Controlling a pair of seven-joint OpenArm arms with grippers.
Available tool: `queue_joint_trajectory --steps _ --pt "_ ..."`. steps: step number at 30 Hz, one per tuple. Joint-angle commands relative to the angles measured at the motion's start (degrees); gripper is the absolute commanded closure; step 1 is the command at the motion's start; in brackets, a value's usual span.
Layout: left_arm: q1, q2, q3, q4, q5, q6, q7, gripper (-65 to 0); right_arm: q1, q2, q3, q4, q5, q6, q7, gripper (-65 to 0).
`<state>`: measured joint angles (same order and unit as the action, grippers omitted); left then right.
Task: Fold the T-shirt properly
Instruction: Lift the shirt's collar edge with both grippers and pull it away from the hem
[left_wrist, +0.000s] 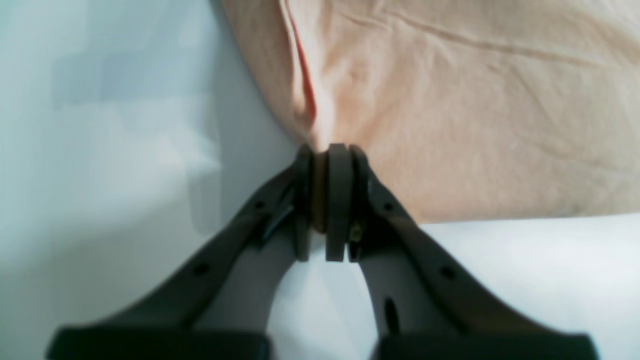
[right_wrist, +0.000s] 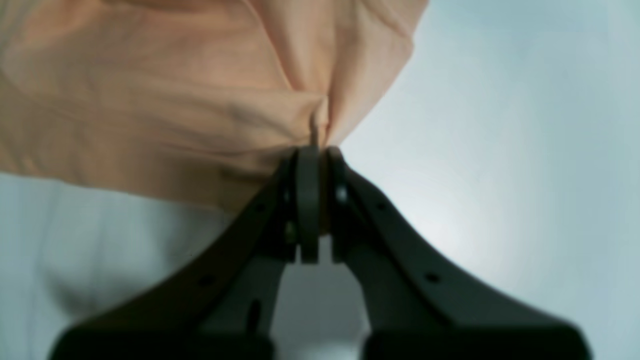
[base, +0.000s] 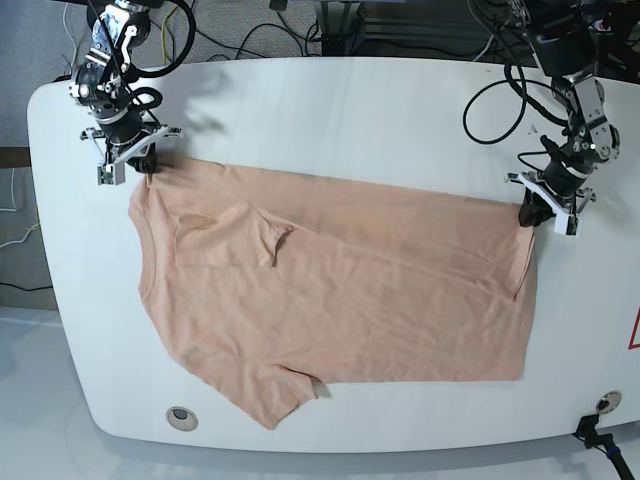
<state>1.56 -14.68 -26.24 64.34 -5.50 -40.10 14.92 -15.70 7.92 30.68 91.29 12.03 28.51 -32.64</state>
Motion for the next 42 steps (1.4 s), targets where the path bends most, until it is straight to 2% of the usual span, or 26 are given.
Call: queue_joint_trajectory --steps 1,12,15,19,21,26,38,41,42 --pt "3.6 -0.7 -0.2 3.8 2.6 0.1 3.9 0.0 -1.2 0.6 0.4 3.5 0.2 0.0 -1.2 0.0" --pt "24.6 -0.5 -0.3 24.0 2.5 0.1 4.0 0.0 -14.5 0.5 0.6 12.9 0.2 0.0 -1.5 0.0" --pt "29.0 -0.4 -0.3 27.1 2.4 0.1 4.0 0.0 -16.6 -1.2 0.8 13.6 0.2 0.0 -1.5 0.0" --pt "32.9 -0.1 -1.8 30.2 2.3 0.1 4.0 0.0 -19.6 -1.5 0.8 15.3 0.2 0.1 -1.5 0.0" --pt "33.6 1.0 -3.7 31.0 2.3 0.1 4.0 0.0 -19.9 -2.8 1.1 15.4 0.2 0.1 -1.5 0.0" --pt "33.5 1.9 -8.6 31.2 2.6 0.1 4.0 0.0 -20.2 -2.6 1.1 15.3 0.1 0.1 -1.5 0.0" --pt "31.7 2.0 -8.4 31.3 2.7 0.1 4.0 0.0 -19.0 -2.5 1.1 15.0 -0.3 0.1 -1.5 0.0" --pt "31.6 1.8 -8.4 31.3 2.7 0.1 4.1 0.0 -19.2 -1.5 1.1 15.0 -0.3 -0.1 -1.5 0.0" --pt "31.6 1.8 -8.4 31.3 2.7 0.1 4.1 -1.9 -19.2 -1.4 1.1 15.0 -0.3 -0.2 -1.5 0.0"
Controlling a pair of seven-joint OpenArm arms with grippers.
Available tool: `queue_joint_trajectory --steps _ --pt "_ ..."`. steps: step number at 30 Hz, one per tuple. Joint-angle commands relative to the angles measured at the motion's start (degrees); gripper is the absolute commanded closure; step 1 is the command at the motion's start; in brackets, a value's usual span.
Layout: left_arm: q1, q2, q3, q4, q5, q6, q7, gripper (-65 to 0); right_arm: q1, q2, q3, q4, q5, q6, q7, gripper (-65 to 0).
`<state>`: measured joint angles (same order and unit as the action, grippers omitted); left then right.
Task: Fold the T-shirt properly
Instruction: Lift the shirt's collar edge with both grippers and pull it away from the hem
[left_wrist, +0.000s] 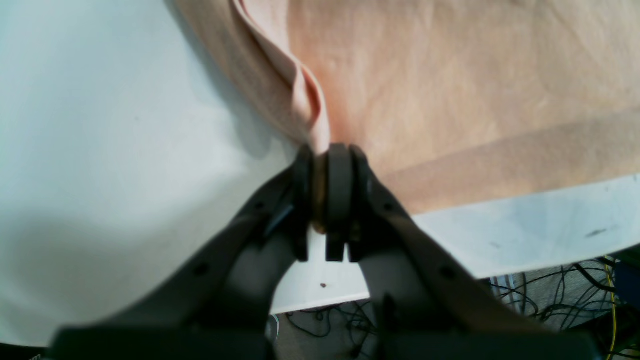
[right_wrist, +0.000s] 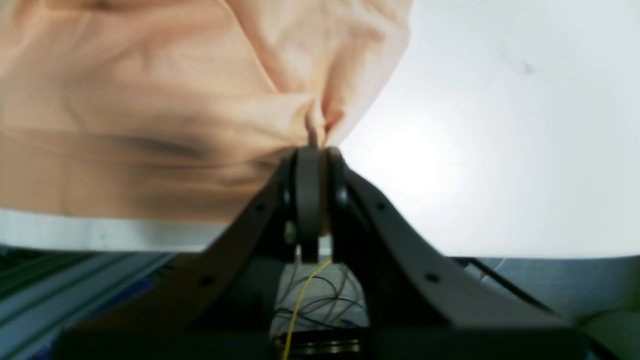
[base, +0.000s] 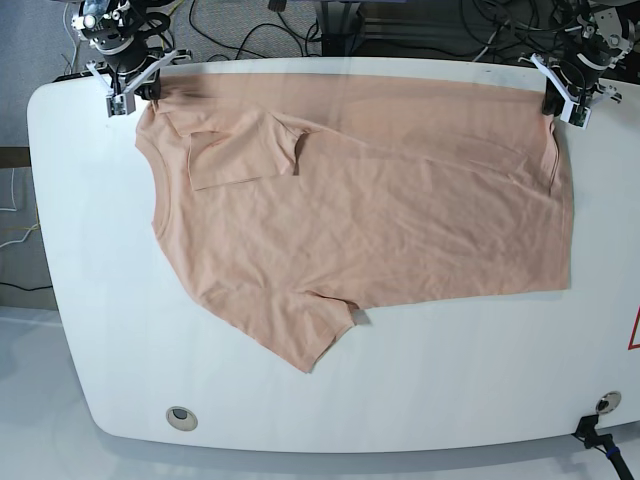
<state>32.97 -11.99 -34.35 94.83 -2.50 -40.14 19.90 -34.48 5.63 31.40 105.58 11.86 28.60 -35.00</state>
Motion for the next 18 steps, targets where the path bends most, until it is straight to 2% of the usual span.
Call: queue_joint_trajectory --steps 1,2,3,6,8,11,18 --pt "0.2 -0.9 -0.3 0.8 -0.3 0.1 -0.9 -9.8 -0.3 0.9 0.4 0.8 -0.1 -0.3 0.9 0.0" --pt "0.3 -1.0 -0.4 0.9 -0.3 0.1 -0.9 -15.6 -0.3 0.9 0.4 0.9 -0.1 -0.4 0.9 -1.4" --pt "0.3 -1.0 -0.4 1.0 -0.3 0.1 -0.9 -20.3 -0.3 0.9 0.4 1.0 -0.1 -0.4 0.9 -6.3" --pt "0.3 -1.0 -0.6 2.0 -0.3 0.1 -0.9 -20.8 -0.3 1.0 0.4 1.1 -0.1 -0.3 0.9 -17.6" --pt "0.4 -1.0 -0.6 2.4 -0.3 0.1 -0.9 -20.9 -0.3 1.0 0.4 1.2 -0.1 -0.2 0.9 -22.3" --pt "0.3 -2.0 -0.7 3.5 -0.5 0.1 -0.9 -20.9 -0.5 0.9 0.4 3.4 0.1 -0.1 0.9 -23.5" --pt "-0.6 -2.0 -0.7 9.1 -0.6 0.1 -1.0 -20.9 0.9 0.9 0.3 7.2 0.1 -0.1 0.8 -23.9"
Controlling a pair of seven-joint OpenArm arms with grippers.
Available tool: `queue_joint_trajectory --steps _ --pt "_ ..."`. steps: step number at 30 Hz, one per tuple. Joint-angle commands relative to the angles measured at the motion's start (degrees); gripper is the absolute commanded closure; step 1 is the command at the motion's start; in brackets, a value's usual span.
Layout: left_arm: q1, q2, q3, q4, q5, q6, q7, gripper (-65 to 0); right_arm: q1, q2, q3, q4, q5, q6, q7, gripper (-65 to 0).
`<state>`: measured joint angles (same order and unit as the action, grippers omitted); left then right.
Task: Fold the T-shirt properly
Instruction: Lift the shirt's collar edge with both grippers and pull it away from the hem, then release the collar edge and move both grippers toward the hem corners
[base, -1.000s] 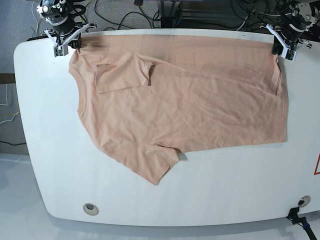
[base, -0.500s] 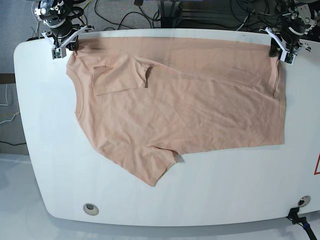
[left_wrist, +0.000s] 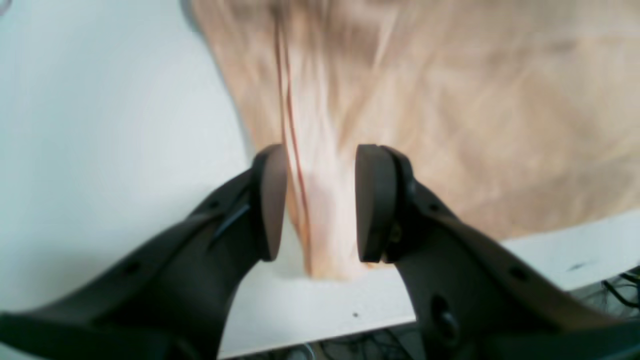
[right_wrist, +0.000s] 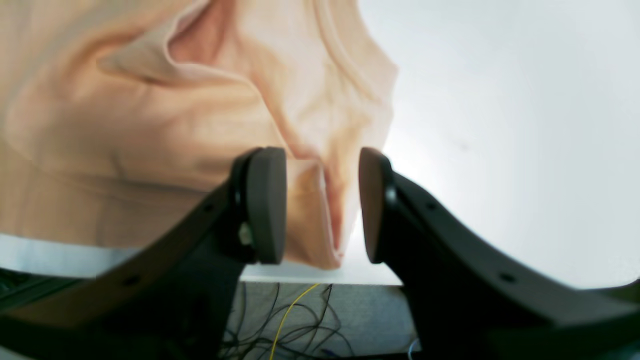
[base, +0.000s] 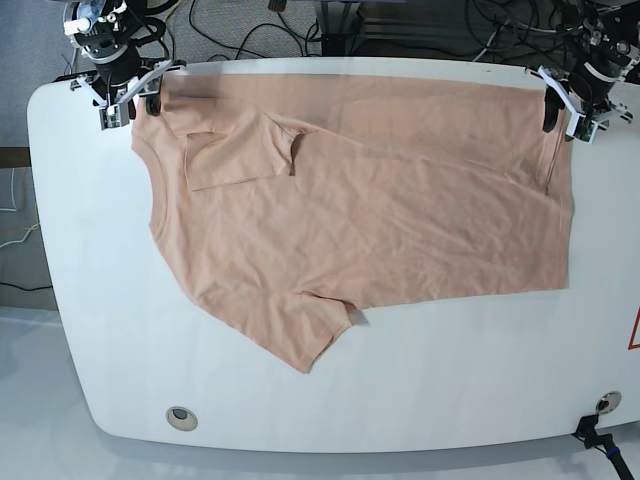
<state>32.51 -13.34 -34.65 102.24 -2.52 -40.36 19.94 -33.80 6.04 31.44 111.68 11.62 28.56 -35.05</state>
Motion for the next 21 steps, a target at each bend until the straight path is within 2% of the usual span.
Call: queue_joint_trajectory --steps 1,6,10,13,17,21 --pt "-1.1 -0.7 -0.4 2.2 -0.6 0.4 -1.0 -20.9 1.2 0.5 0.3 1.1 0.2 0.0 0.8 -23.9" --pt "-8.4 -0.3 0.0 1.7 -0.3 0.4 -0.8 -20.9 7.0 0.6 -1.2 0.6 0.1 0.0 0.7 -23.9" --pt "-17.4 0.8 0.6 1.1 -0.2 0.4 4.7 -20.9 13.0 0.6 -2.6 -1.9 0.1 0.0 0.7 -23.9" --pt "-24.6 0.8 0.6 -2.9 -0.2 0.4 7.6 -20.9 18.1 0.6 -4.0 -5.1 0.1 0.0 0.7 -23.9" --pt "-32.2 0.5 0.7 -10.9 0.0 0.4 7.9 -20.9 24.8 2.9 -7.7 -10.8 0.1 -0.4 0.7 -23.9" --pt "-38.8 0.5 0.7 -18.9 4.5 0.4 7.5 -20.9 31.9 4.1 -9.1 -18.2 0.0 -0.5 0.7 -23.9"
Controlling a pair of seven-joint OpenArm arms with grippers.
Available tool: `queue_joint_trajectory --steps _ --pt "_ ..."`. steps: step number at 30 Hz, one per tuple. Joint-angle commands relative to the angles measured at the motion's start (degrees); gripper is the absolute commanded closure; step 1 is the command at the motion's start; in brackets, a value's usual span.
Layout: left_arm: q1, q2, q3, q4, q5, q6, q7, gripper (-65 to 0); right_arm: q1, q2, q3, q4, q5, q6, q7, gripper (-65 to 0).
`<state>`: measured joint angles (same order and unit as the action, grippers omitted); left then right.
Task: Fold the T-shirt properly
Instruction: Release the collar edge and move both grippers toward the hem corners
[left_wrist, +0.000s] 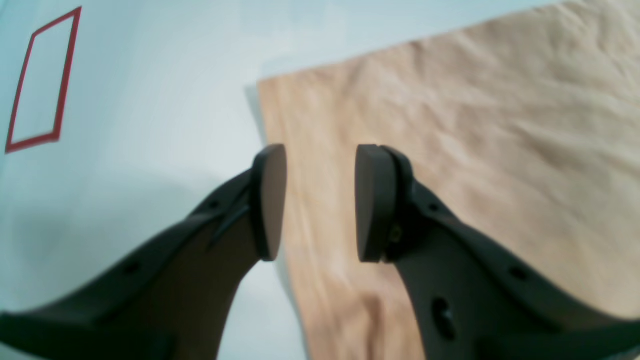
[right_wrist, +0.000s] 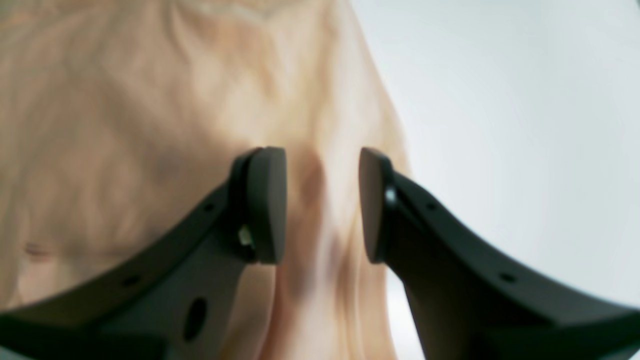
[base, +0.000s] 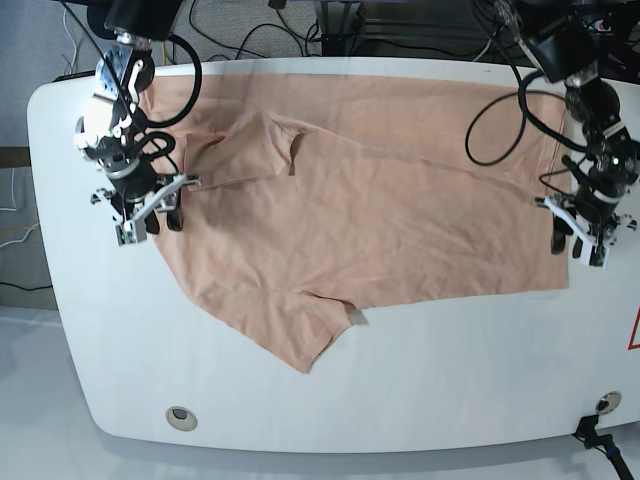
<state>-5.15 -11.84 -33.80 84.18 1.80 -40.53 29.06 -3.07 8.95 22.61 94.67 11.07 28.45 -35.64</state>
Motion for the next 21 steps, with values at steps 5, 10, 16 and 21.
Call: queue_joint_trajectory --steps 5,10,16,21 --pt "-7.9 -2.4 -0.3 -10.7 1.1 0.5 -1.7 -20.9 10.0 3.2 -1.5 -11.8 0.6 -0.4 1.6 -23.9" --pt "-11.6 -2.8 -0.3 -19.0 1.1 0.5 -5.8 -21.5 18.9 5.4 -1.9 -22.8 0.6 -0.3 2.3 -24.0" --pt "-14.6 -4.4 -0.2 -26.0 1.1 0.5 -6.5 -22.6 26.9 8.9 -6.2 -35.5 0.6 -0.3 7.5 -24.0" --pt "-17.0 -5.8 -0.2 -28.8 1.0 0.5 -6.6 -49.2 32.6 9.6 -9.5 -44.0 0.7 -0.4 9.7 -34.1"
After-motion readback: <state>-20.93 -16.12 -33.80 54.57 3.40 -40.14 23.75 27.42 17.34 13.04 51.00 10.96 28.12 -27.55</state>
